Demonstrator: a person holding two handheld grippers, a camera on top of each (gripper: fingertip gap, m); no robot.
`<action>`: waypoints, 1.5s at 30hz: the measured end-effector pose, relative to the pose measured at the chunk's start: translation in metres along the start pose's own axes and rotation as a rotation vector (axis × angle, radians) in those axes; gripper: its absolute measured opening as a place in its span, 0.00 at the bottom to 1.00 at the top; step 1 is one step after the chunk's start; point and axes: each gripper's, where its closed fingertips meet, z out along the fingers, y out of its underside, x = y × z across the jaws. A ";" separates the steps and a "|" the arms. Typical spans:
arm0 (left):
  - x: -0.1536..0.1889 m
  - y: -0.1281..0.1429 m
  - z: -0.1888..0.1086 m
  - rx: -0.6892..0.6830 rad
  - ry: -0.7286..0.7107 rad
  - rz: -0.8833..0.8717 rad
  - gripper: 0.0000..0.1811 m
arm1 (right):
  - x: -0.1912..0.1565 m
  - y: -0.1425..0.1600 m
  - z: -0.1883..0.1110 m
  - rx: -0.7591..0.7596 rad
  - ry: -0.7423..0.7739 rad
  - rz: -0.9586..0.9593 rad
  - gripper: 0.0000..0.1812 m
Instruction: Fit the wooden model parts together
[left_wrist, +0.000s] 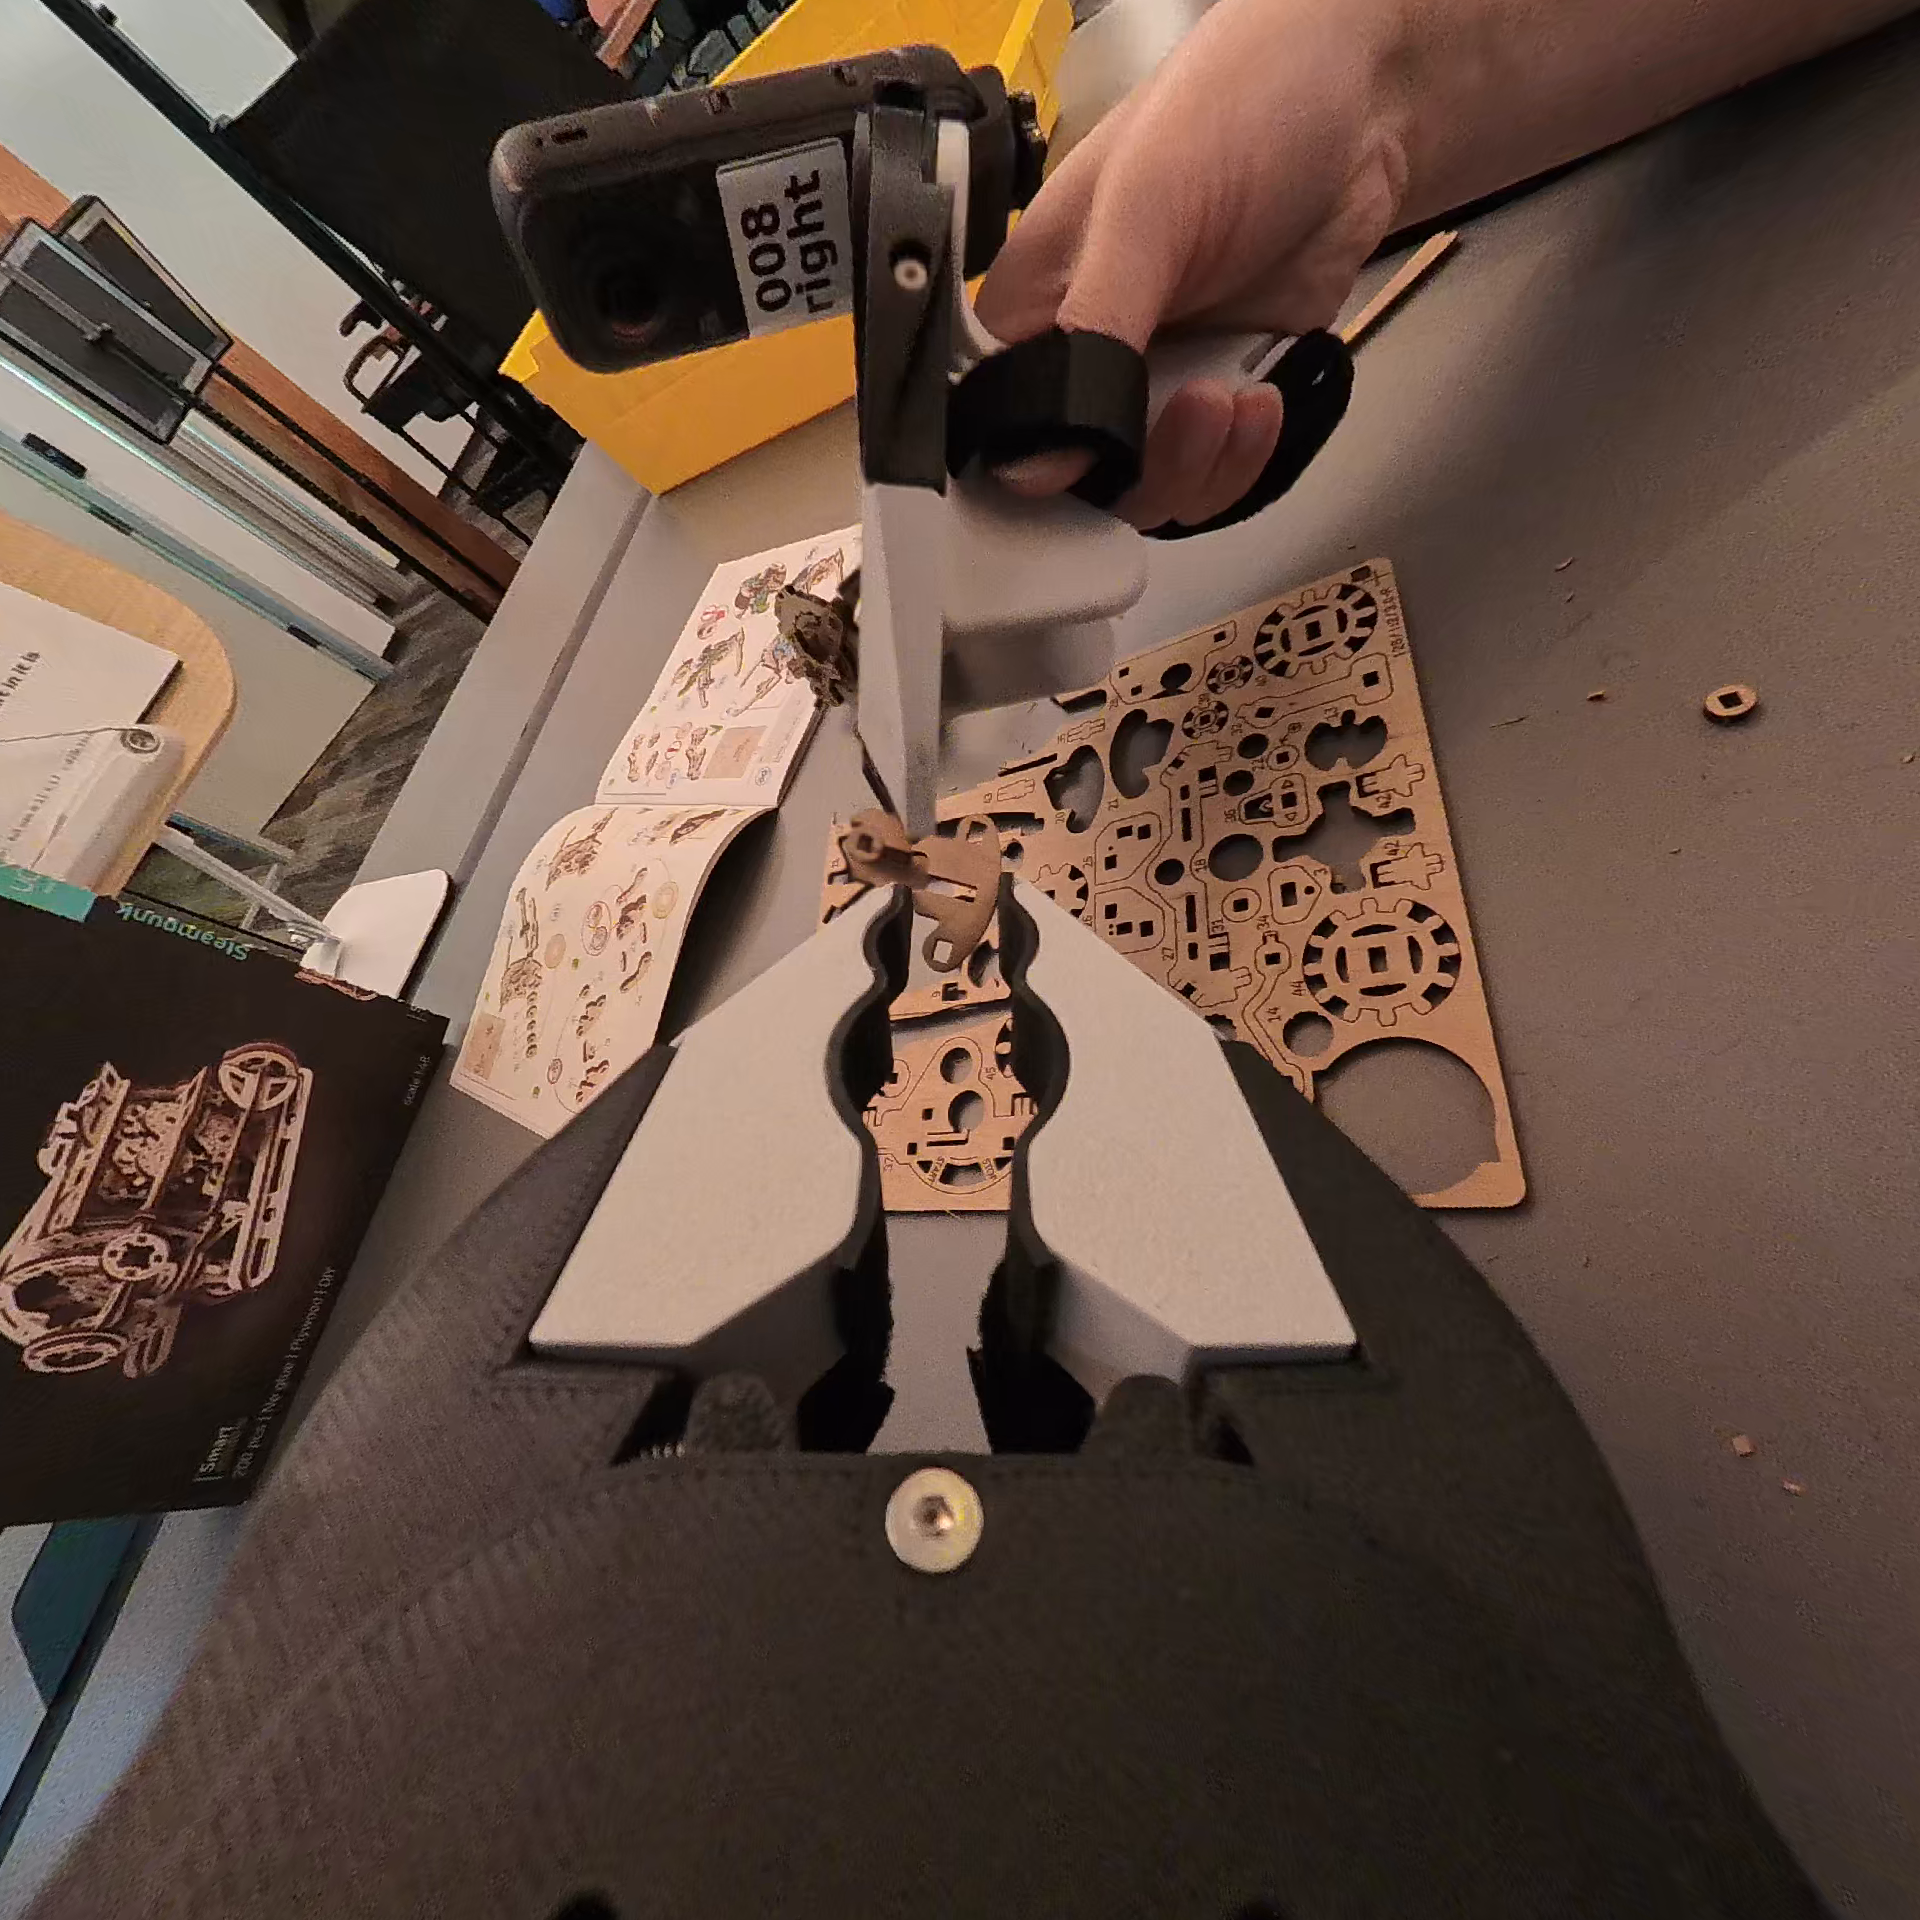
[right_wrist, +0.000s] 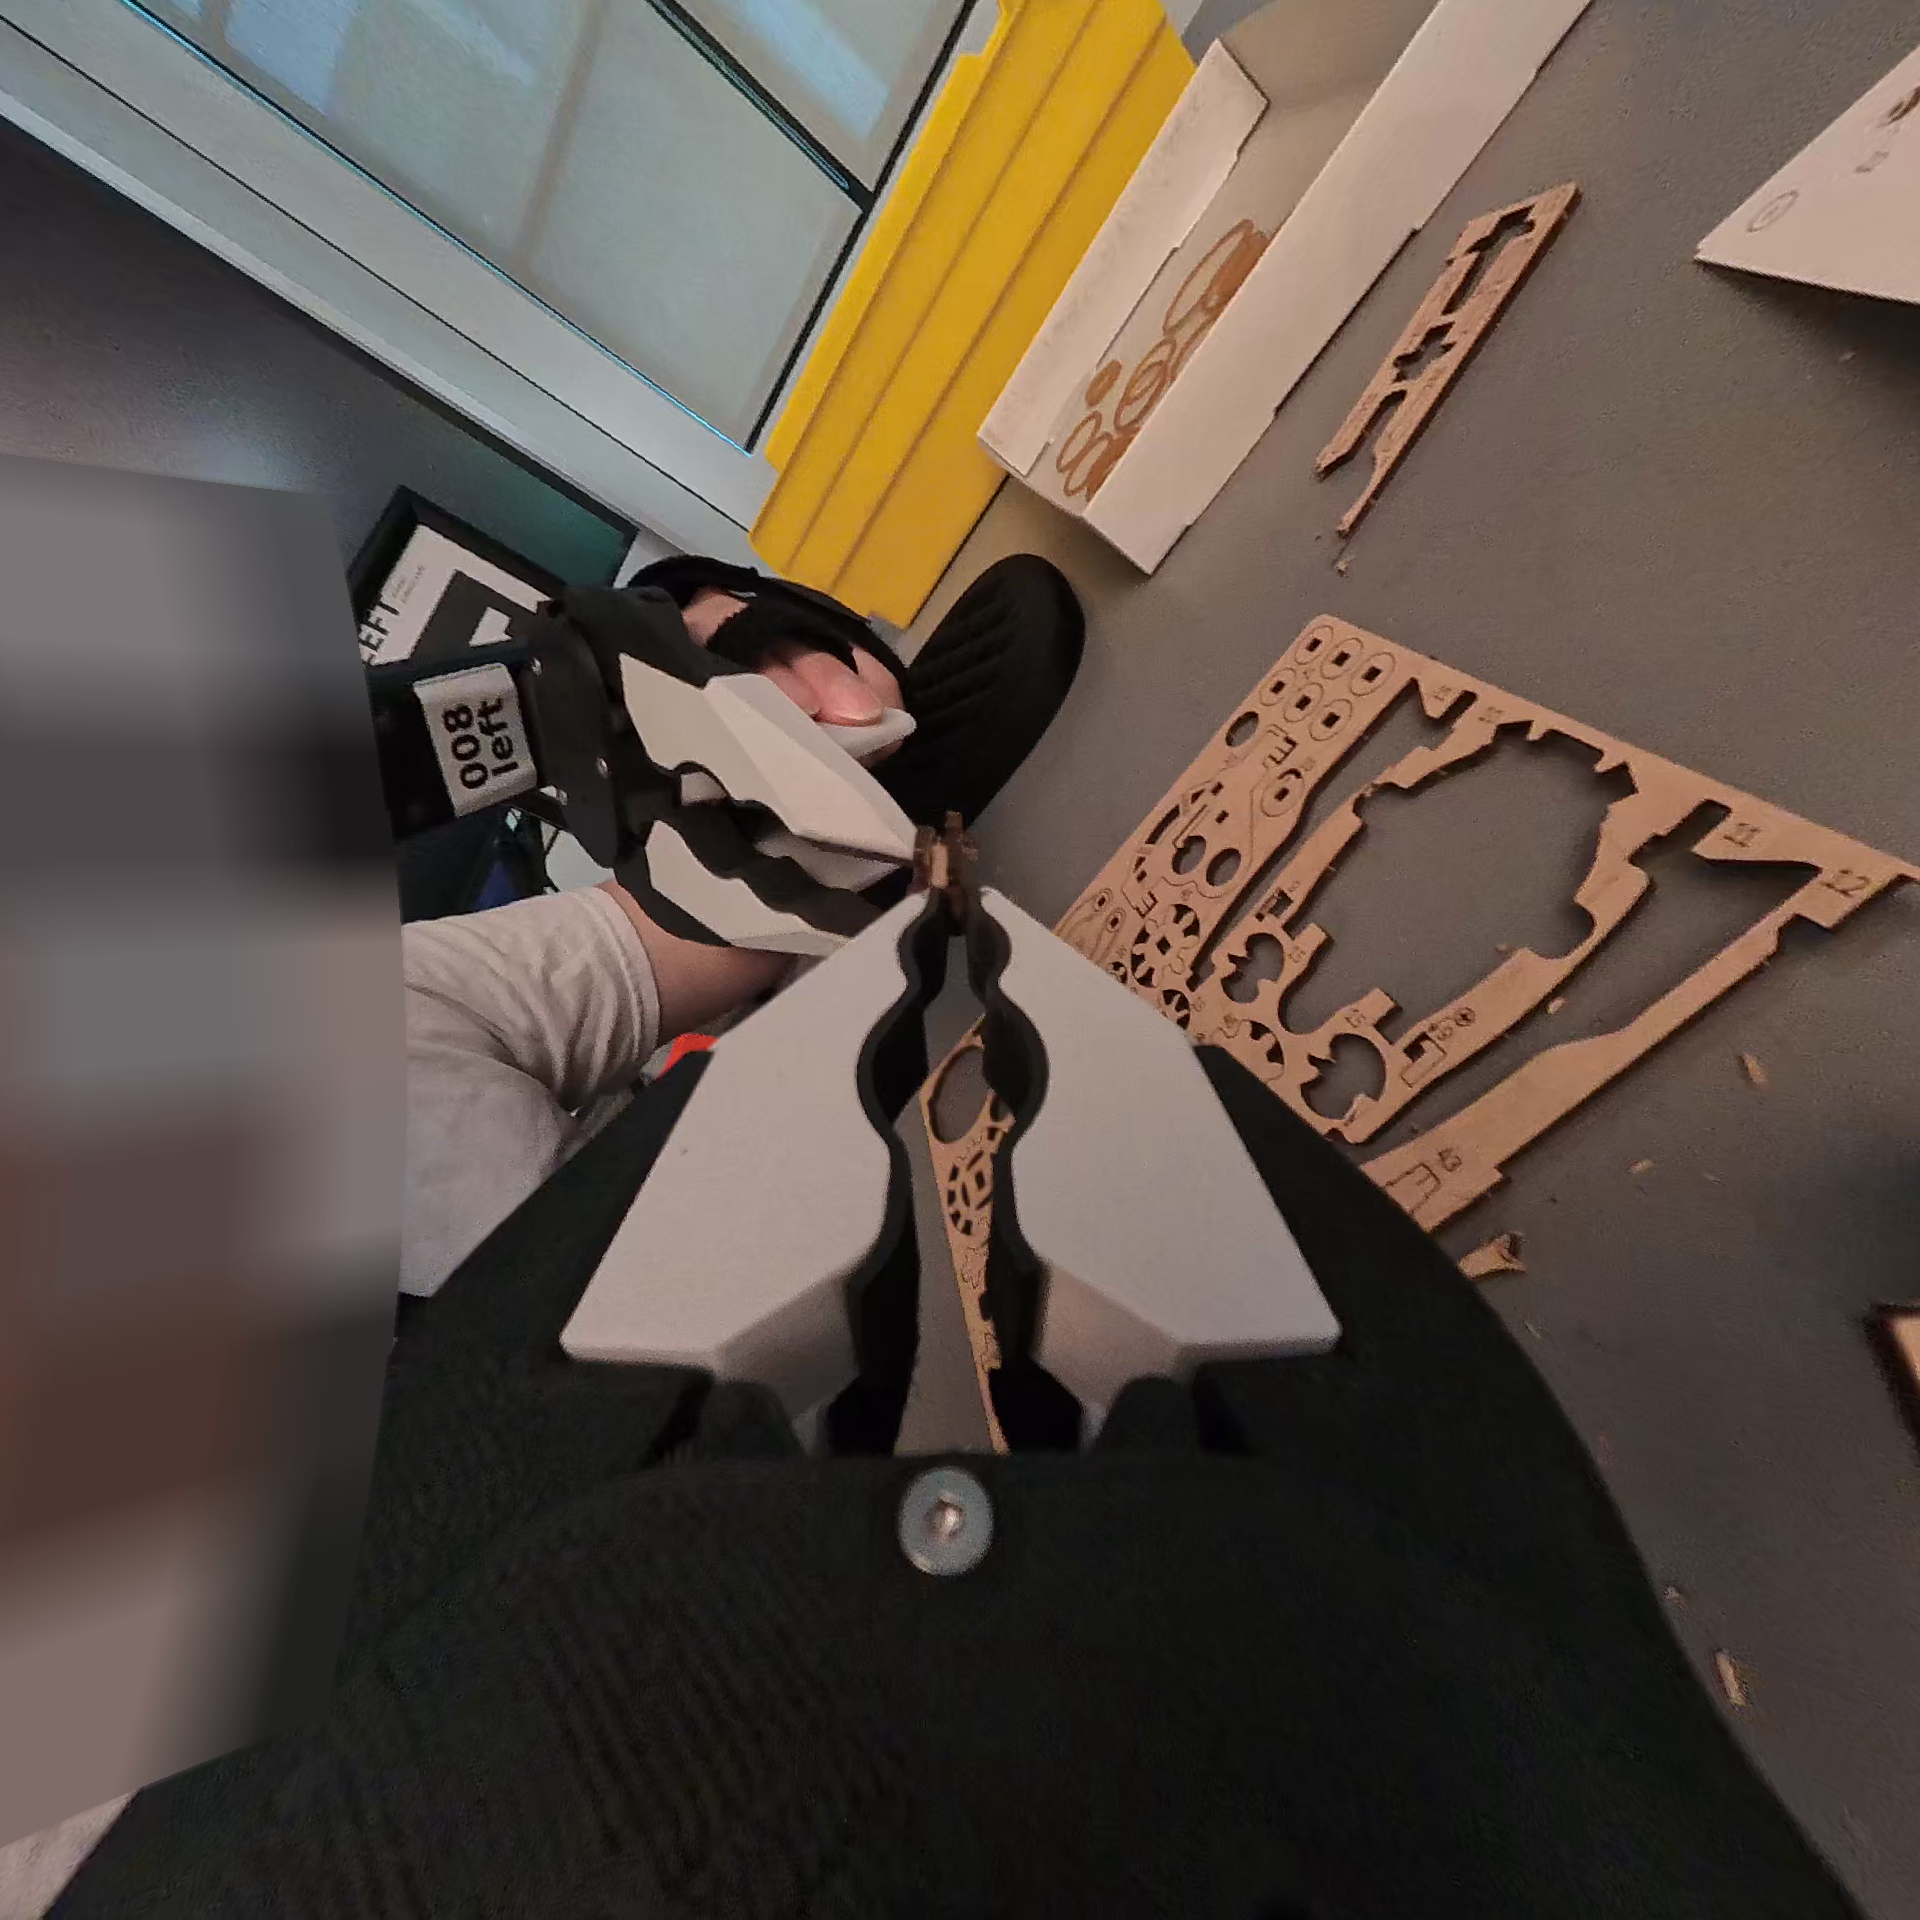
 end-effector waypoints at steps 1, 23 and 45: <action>0.000 0.000 0.000 -0.001 0.001 -0.001 0.08 | 0.000 0.001 0.001 -0.006 0.004 -0.004 0.00; 0.006 0.019 0.000 -0.142 0.032 0.050 0.08 | 0.002 0.014 0.010 -0.065 -0.001 0.017 0.03; 0.013 0.021 0.006 -0.136 0.078 -0.065 0.08 | 0.013 0.019 0.009 -0.076 0.038 0.060 0.00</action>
